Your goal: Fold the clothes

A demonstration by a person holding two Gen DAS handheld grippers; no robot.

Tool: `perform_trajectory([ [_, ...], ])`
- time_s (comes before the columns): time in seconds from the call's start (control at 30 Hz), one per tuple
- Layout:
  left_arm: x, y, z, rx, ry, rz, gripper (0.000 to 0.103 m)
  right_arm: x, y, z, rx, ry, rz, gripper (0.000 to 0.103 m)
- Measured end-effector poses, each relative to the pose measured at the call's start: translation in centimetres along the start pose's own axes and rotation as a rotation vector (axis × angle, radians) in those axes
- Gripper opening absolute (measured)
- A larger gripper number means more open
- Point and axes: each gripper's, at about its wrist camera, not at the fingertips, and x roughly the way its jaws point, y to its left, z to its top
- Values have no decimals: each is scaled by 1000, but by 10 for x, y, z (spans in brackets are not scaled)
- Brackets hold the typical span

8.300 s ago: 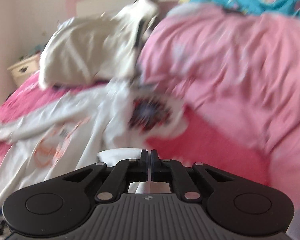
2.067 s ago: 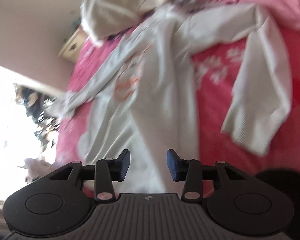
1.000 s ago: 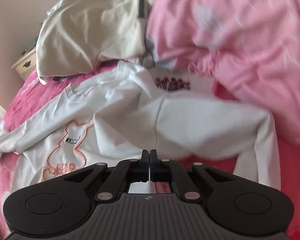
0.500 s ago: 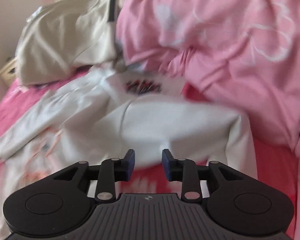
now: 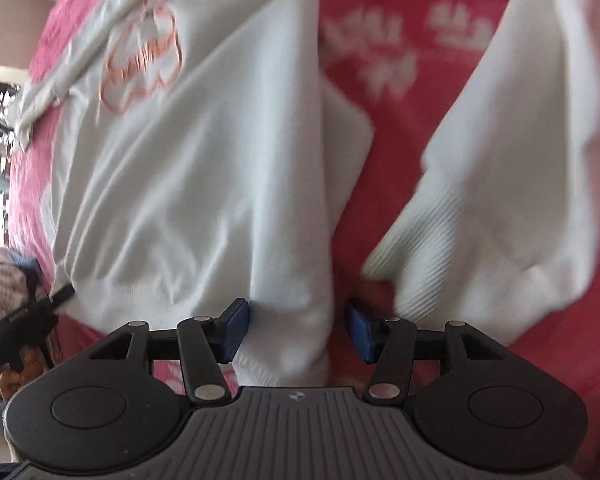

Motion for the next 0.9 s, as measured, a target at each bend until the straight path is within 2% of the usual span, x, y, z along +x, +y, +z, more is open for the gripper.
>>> perform_trajectory([
  [0.1,0,-1,-1,-1,-6,0,6,4,6,-7,-22,42,26,35],
  [0.13,0,-1,-1,-1,-7,0,6,3,10,-11,-37,61,44,21],
  [0.17,0,-1,-1,-3,-7,-2,5,2,14,-15,-56,75,60,14],
  [0.23,-2,-1,0,-19,1,-8,5,-7,24,-22,-105,81,77,11],
  [0.3,-8,-1,5,-60,15,-46,4,-21,27,-26,-115,50,105,10],
  [0.4,-15,-3,23,-163,39,-161,4,-44,14,-13,-3,-31,246,10],
  [0.43,-15,-5,32,-183,38,-178,4,-49,8,-5,45,-61,293,10],
  [0.5,-12,-11,49,-217,31,-186,4,-50,-5,13,160,-114,370,10],
  [0.6,9,-17,71,-271,41,-166,4,-30,-29,37,334,-164,486,12],
  [0.7,29,-21,82,-302,60,-146,4,-7,-46,47,451,-131,572,20],
  [0.77,34,-23,82,-292,60,-134,4,-1,-48,43,450,-110,598,37],
  [0.9,38,-19,82,-302,65,-139,4,-5,-45,25,432,-126,640,51],
])
